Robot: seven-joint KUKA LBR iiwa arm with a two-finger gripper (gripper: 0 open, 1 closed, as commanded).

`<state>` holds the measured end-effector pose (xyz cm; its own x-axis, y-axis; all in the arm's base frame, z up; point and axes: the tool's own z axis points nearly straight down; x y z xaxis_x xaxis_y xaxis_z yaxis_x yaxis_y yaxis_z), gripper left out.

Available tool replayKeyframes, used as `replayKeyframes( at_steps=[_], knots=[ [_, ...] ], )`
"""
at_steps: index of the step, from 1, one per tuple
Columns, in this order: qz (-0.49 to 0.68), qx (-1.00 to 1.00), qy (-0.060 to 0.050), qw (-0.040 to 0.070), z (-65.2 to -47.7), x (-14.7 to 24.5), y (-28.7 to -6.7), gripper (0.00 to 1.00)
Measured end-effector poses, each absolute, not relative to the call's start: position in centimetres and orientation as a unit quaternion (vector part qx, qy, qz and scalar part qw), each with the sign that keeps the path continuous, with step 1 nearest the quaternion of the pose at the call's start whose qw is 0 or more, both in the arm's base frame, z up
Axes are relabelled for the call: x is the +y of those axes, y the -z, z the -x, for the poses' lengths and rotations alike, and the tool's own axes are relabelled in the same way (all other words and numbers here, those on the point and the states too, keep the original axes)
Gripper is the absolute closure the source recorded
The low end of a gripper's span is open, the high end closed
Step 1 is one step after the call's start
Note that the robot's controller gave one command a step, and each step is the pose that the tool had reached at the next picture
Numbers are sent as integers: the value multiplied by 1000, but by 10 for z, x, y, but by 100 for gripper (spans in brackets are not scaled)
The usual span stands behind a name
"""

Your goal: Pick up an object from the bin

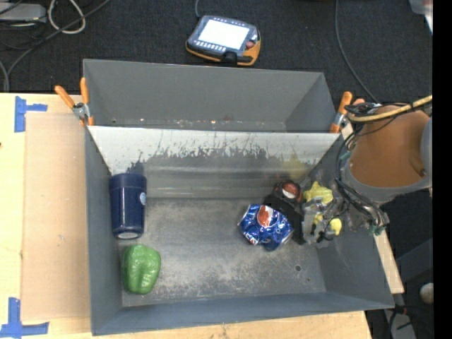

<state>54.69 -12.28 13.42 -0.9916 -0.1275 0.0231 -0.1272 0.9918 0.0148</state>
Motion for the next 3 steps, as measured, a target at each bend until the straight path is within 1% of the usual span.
replayKeyframes(
  at_steps=[1,2,3],
  knots=[
    [-211,-977,10,13,-535,-113,-134,100],
    [-37,-999,7,13,-591,-118,-107,100],
    [-191,-982,10,12,-610,-86,-107,100]
  ],
)
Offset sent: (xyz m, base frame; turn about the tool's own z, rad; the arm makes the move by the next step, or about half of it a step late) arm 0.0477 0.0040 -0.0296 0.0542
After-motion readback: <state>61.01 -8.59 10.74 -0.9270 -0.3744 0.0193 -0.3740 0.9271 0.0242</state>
